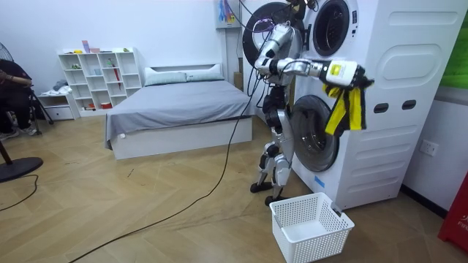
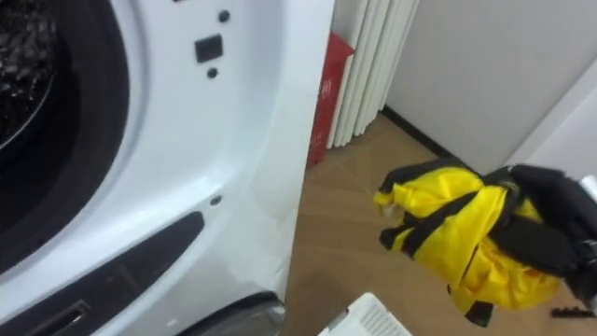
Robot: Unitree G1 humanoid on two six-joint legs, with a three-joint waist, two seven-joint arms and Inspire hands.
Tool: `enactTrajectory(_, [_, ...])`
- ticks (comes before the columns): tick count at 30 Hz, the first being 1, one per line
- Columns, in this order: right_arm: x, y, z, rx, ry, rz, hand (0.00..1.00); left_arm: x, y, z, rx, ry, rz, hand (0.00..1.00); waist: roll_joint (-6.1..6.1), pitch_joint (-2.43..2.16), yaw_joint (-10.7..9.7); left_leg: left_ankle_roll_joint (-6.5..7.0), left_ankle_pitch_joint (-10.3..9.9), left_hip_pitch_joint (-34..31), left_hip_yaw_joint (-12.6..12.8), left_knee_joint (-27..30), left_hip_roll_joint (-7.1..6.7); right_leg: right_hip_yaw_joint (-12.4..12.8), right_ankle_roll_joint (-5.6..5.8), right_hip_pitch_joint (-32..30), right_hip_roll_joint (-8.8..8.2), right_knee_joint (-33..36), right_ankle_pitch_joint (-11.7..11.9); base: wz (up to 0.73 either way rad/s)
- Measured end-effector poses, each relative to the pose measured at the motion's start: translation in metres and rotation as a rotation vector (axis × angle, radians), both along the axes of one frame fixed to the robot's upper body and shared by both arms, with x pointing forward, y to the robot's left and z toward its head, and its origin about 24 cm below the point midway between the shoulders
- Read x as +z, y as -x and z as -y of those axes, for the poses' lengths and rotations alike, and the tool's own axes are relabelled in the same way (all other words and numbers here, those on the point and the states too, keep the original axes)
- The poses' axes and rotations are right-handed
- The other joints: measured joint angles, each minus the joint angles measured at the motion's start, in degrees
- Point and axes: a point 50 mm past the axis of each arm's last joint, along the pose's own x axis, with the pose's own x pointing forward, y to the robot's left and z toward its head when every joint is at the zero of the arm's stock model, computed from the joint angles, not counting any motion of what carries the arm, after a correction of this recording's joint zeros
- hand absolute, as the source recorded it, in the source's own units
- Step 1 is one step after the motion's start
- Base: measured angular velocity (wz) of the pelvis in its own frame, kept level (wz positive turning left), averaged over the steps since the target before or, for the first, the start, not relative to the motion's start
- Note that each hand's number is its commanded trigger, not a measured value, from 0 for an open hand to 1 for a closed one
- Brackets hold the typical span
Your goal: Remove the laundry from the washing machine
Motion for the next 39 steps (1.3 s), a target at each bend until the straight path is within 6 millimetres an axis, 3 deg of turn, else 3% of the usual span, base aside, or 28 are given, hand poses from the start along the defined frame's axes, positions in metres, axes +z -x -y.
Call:
enactTrajectory(5, [-0.044,-0.005,0.002,-0.024,0.001,-0.182,1.00,-0.001,-0.013,0.005,-0.033,0.013,0.020,0.00,1.67,-0.33,0.74,0.35,-0.07,-3.90,-0.34,1.29,-0.19,0.07,0.24,-3.71,-0.42,1.46,0.25,0.02])
enactTrajectory(8, [-0.069,-0.002,0.004,-0.050,-0.013,-0.284,1.00,-0.001,-0.018,0.005,-0.044,0.009,0.030,0.00,1.77,-0.36,1.75,0.37,-0.06,-4.85,-0.44,2.39,-0.24,0.05,0.19,-4.41,-0.38,1.57,0.28,-0.01])
enactTrajectory(11, [-0.101,0.007,0.006,-0.092,-0.010,-0.422,1.00,-0.001,-0.032,0.009,-0.097,0.009,0.054,0.00,2.67,-0.56,2.94,0.51,-0.14,-6.94,-2.16,3.19,-0.31,-1.16,0.15,-5.91,-0.90,1.50,0.29,0.18])
enactTrajectory(17, [-0.137,0.016,0.010,-0.174,-0.027,-0.571,1.00,-0.001,-0.042,0.015,-0.147,0.012,0.091,0.00,3.78,-0.75,4.79,0.64,-0.11,-10.10,-4.76,5.38,-0.39,-1.90,0.05,-8.41,-1.30,2.67,0.36,0.07])
enactTrajectory(25, [-0.163,0.028,0.009,-0.241,-0.049,-0.667,1.00,-0.002,-0.059,0.027,-0.160,0.038,0.138,0.00,6.15,-0.84,5.08,1.38,0.20,-13.91,-6.99,6.21,-0.83,-3.19,-0.25,-11.48,-1.97,3.02,0.83,0.11])
enactTrajectory(32, [-0.171,0.031,0.012,-0.339,-0.066,-0.690,1.00,0.000,-0.070,0.033,-0.143,0.055,0.220,0.00,6.11,-0.79,5.47,2.18,1.18,-16.86,-9.07,6.17,-2.36,-4.19,0.05,-14.55,-3.40,4.56,0.65,0.12])
enactTrajectory(39, [-0.176,0.034,0.016,-0.422,-0.098,-0.688,1.00,-0.001,-0.070,0.037,-0.127,0.080,0.254,0.00,6.23,-0.75,5.85,2.53,1.40,-16.95,-9.36,5.80,-2.39,-5.13,0.23,-14.58,-4.06,4.56,0.48,0.07])
